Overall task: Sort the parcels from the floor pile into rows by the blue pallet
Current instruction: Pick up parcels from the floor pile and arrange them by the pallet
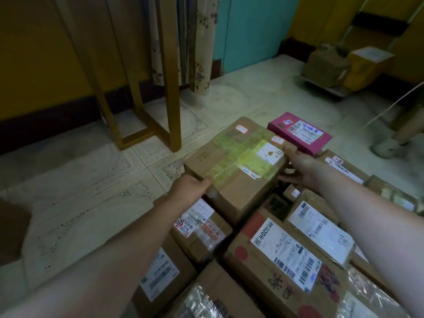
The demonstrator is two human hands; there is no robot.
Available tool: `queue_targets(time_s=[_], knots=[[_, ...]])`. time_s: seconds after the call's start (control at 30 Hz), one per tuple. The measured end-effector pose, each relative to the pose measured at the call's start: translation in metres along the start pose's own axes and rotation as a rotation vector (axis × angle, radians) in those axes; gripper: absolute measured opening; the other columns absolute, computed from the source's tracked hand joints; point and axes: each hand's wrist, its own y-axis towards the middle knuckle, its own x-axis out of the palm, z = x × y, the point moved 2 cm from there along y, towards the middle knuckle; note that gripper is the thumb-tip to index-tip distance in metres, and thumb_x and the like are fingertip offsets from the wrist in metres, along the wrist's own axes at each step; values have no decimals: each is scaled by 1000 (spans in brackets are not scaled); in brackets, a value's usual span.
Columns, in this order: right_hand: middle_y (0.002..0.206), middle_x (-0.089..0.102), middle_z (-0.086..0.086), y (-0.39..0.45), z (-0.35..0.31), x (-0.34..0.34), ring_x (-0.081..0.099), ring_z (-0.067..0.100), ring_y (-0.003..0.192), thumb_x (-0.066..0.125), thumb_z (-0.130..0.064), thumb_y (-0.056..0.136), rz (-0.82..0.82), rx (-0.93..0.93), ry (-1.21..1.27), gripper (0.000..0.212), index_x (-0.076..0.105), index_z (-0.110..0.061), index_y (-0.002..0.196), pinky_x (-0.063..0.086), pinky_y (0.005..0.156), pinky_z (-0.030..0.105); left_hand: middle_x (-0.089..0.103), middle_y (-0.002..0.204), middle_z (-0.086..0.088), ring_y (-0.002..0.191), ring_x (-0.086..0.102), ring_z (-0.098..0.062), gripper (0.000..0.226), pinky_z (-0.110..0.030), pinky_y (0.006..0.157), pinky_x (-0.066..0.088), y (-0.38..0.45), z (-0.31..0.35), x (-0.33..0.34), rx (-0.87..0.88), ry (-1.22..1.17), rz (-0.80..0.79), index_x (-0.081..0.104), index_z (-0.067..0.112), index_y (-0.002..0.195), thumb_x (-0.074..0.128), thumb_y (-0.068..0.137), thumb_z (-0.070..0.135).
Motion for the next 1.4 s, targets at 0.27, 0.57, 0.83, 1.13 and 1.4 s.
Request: queue_targets(time_s=[0.27,0.57,0.83,1.13,1.4], knots=[[131,51,20,10,3,7,56,40,112,62,-52,82,213,64,-547,71,37,-14,137,51,96,53,61,78,-10,70,61,-24,55,-32,68,46,-3,-19,-24,83,133,-133,56,14,78,44,92,66],[143,45,21,-137,-111,204,43,44,127,31,-55,100,209,-629,-1130,63,39,-10,142,38,103,46,46,143,-9,128,47,-29,63,-38,104,41,-86,-69,-209,53,443,306,44,22,144,40,95,60],[157,31,7,-350,-87,469,30,37,141,21,-62,98,-177,-1104,-1307,66,27,-26,153,29,113,50,58,131,-10,118,57,-30,51,-35,95,47,-266,-256,-356,-310,409,470,55,15,130,45,95,51],[154,35,9,-492,17,647,30,36,141,23,-65,97,-474,-1198,-1304,66,32,-26,149,29,111,52,55,132,-10,120,52,-30,54,-40,97,44,-386,-460,-427,-646,340,505,51,17,133,39,96,55],[135,54,8,-445,98,756,53,22,107,39,-54,99,-689,-915,-1354,48,49,-24,136,42,91,34,53,128,-13,113,56,-31,47,-37,91,45,-356,-582,-408,-772,119,495,48,11,130,43,96,44]])
